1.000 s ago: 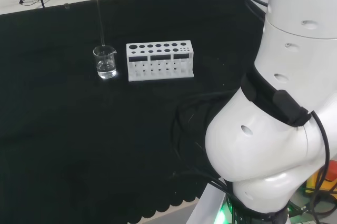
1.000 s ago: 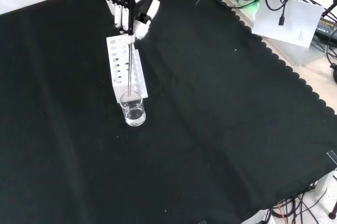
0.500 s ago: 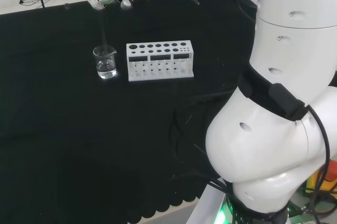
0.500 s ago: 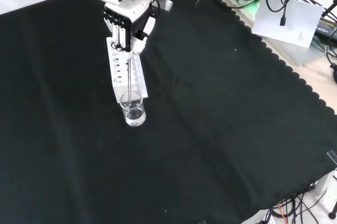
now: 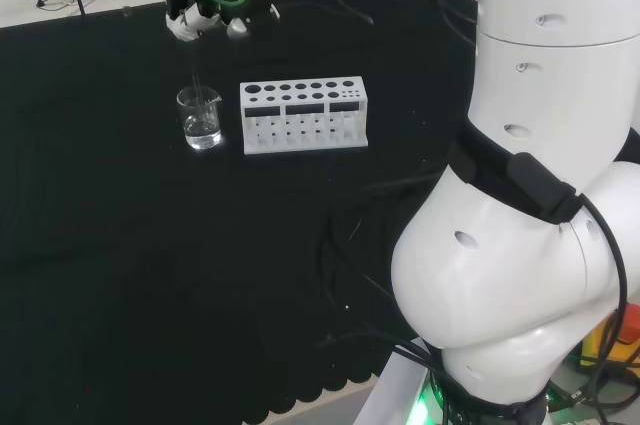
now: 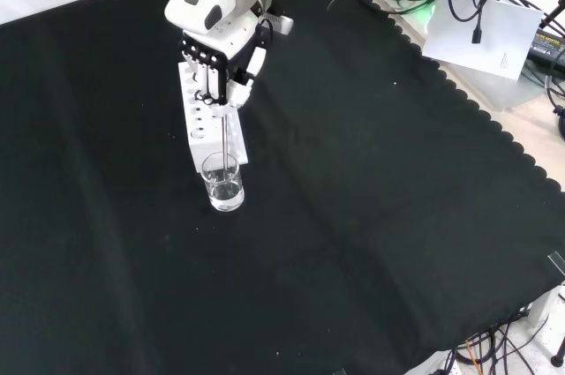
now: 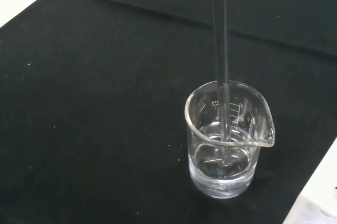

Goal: Stir in the beaker to the left of the white test tube rack with the glass rod.

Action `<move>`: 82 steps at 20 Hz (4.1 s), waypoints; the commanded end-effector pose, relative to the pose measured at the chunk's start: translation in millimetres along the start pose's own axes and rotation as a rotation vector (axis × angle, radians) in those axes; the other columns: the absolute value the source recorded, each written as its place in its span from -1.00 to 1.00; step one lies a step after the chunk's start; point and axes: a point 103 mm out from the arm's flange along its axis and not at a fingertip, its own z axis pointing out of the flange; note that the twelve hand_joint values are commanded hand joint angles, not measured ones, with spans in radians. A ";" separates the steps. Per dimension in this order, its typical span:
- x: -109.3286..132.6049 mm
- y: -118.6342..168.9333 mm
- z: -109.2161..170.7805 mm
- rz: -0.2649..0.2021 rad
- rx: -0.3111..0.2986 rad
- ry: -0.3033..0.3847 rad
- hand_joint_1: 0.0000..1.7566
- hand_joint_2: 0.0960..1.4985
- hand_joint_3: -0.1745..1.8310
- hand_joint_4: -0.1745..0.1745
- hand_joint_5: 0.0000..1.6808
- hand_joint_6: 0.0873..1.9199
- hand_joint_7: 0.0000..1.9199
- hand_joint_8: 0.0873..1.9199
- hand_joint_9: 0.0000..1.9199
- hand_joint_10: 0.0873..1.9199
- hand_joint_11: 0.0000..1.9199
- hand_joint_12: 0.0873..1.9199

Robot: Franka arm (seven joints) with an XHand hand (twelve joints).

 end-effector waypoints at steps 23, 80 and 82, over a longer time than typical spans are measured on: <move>-24.9 10.4 5.9 0.039 0.017 -0.002 0.49 0.44 -1.00 -1.00 0.70 -1.00 0.14 0.15 0.61 -0.07 0.74 -0.42; -24.8 13.2 -4.8 0.032 0.033 -0.008 0.49 0.44 -1.00 -1.00 0.70 -1.00 0.14 0.14 0.60 -0.06 0.74 -0.41; -25.8 8.6 -5.5 0.040 0.031 -0.005 0.49 0.44 -1.00 -1.00 0.70 -1.00 0.14 0.14 0.60 -0.06 0.74 -0.41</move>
